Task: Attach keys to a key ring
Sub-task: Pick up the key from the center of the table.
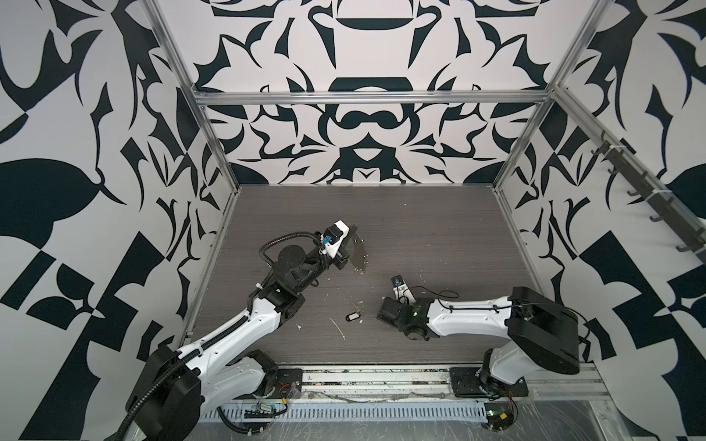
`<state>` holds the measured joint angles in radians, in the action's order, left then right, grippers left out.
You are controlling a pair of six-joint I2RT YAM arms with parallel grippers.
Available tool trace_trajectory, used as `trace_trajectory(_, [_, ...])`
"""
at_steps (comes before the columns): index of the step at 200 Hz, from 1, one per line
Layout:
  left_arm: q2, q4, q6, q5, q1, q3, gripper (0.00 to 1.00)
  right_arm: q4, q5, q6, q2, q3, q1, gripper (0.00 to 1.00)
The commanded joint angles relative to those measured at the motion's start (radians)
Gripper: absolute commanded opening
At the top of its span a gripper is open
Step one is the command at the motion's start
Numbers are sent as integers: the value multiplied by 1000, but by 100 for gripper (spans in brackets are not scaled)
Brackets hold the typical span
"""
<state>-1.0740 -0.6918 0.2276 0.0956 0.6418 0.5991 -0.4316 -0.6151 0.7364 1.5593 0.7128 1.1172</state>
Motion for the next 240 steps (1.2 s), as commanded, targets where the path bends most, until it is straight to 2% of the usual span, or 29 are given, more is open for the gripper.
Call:
trace_trajectory(1, [9, -53, -7, 9, 1, -5, 0, 7, 6, -10, -18, -5, 0, 13])
trace_trajectory(47, [11, -52, -8, 9, 1, -6, 0, 12, 15, -11, -18, -6, -2, 12])
trace_trajectory(72, [10, -52, -7, 9, 1, -6, 0, 12, 18, -14, -25, -6, -4, 7])
trace_trajectory(90, [8, -53, -7, 8, 1, -5, 0, 13, 19, -9, -31, -6, -4, 0])
trace_trajectory(110, [10, -52, -7, 10, 1, -5, 0, 16, 17, 0, -48, -10, -4, 0])
trace_trajectory(136, [13, -51, -3, 17, 1, -6, 0, 65, 0, 10, -125, -29, -5, 0])
trace_trajectory(158, [15, -51, -2, 25, 1, -7, 0, 176, -38, -35, -226, -60, -4, 0])
trace_trajectory(173, [13, -51, -4, 30, 1, -7, 0, 338, -42, -138, -297, -102, -5, 0])
trace_trajectory(203, [10, -52, -5, 52, 1, -5, 0, 795, -28, -469, -413, -231, -7, 0])
trace_trajectory(215, [10, -51, -2, 69, 1, -5, 0, 1035, 72, -605, -451, -306, -20, 0])
trace_trajectory(240, [7, -54, 1, 142, 1, -3, 0, 1402, 324, -773, -492, -437, -72, 0])
